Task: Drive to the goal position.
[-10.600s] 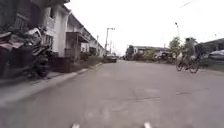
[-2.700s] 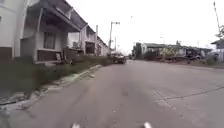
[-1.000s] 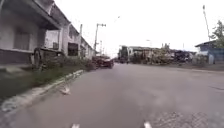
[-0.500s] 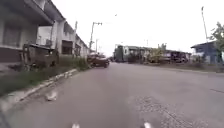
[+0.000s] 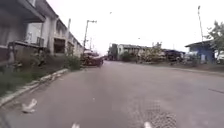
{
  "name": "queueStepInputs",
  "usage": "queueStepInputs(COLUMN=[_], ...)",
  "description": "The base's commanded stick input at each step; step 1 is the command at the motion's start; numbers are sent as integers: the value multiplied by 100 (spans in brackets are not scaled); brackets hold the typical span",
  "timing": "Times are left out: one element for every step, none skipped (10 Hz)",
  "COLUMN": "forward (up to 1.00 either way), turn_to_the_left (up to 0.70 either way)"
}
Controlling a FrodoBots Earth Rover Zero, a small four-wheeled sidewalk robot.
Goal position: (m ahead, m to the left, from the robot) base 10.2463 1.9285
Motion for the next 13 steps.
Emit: queueStepInputs(forward=[70, 70, 70, 70, 70, 70, 70, 70, 70, 70, 70, 70, 70], turn_to_the_left=[0, 0, 0, 0, 0, 0, 0, 0, 0, 0, 0, 0, 0])
